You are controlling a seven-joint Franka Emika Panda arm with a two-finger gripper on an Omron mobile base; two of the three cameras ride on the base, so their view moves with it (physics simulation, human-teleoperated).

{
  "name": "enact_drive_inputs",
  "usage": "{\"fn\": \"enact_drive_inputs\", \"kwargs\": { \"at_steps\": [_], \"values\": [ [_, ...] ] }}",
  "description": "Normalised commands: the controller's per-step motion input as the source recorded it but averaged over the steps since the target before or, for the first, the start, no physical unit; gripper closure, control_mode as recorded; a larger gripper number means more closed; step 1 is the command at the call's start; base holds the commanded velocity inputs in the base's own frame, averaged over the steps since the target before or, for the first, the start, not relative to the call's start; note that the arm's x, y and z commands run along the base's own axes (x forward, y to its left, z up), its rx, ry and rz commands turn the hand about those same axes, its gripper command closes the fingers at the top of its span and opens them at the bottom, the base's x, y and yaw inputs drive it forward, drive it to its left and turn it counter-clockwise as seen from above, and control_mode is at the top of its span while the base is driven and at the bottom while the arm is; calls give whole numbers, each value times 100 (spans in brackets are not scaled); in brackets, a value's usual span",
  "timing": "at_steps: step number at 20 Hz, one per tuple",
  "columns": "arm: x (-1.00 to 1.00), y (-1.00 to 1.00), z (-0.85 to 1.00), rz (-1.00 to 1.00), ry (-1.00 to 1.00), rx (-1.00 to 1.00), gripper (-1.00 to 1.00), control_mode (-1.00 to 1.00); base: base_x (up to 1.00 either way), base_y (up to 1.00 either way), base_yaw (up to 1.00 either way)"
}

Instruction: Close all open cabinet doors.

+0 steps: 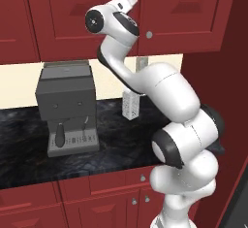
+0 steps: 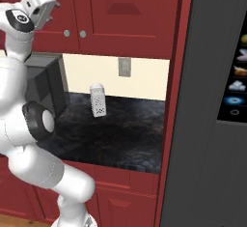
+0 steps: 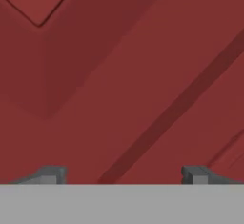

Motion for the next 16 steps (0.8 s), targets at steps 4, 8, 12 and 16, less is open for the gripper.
{"fn": "enact_drive_inputs", "kwargs": {
  "at_steps": [4, 8, 12, 16],
  "values": [
    [71, -27, -1, 0, 3, 0, -100, -100, 0, 0, 0],
    [-15, -18, 0, 0, -2, 0, -100, -100, 0, 0, 0],
    [-100, -17, -12, 0, -11, 0, -100, -100, 0, 0, 0],
    [-100, -32, -8, -4, -10, 2, -100, -100, 0, 0, 0]
  ]
}}
